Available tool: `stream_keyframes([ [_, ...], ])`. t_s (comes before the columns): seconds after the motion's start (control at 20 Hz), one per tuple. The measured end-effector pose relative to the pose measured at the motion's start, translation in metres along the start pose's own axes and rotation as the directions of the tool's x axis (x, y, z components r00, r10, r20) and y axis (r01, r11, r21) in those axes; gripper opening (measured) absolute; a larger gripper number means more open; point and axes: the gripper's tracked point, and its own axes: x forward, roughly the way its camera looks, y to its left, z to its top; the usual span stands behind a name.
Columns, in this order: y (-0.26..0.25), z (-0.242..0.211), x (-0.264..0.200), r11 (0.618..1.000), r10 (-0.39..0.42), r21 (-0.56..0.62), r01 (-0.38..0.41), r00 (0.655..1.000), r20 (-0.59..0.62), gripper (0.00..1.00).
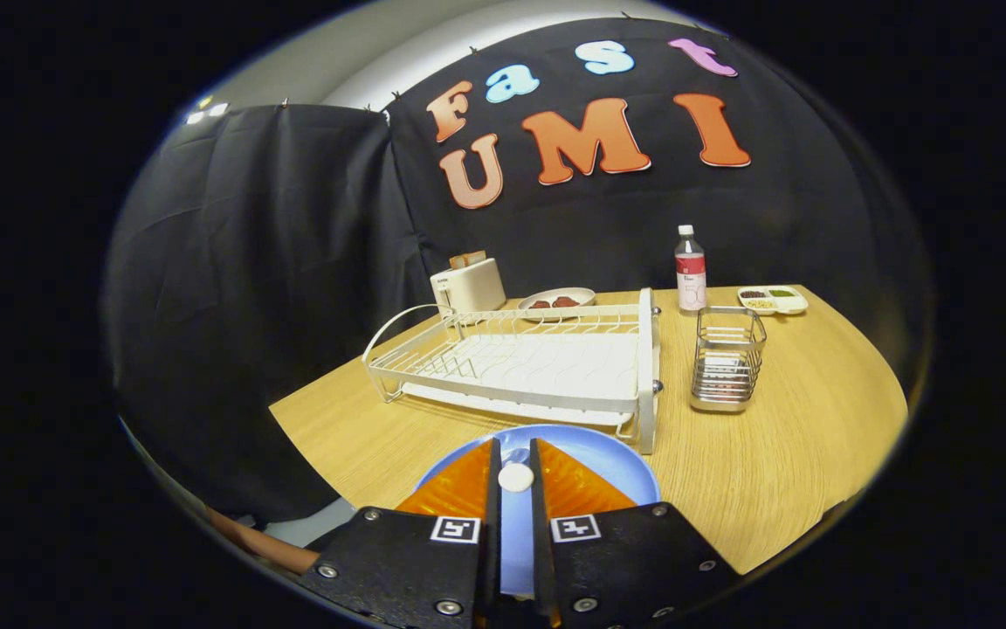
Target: Take the plate from the dish rack, then take the spoon from the basket and place it into the plate.
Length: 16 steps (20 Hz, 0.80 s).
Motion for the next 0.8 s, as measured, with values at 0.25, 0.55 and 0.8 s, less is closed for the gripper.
stream_keyframes([
  [0.25,-0.019,-0.018,0.003,0.998,-0.045,0.049,0.047,0.998,-0.049,0.22],
  [0.55,-0.031,0.028,-0.003,0.992,-0.124,0.037,0.122,0.989,0.076,0.59],
  [0.8,-0.027,0.095,-0.019,0.977,-0.197,-0.024,0.213,0.937,0.288,0.8],
])
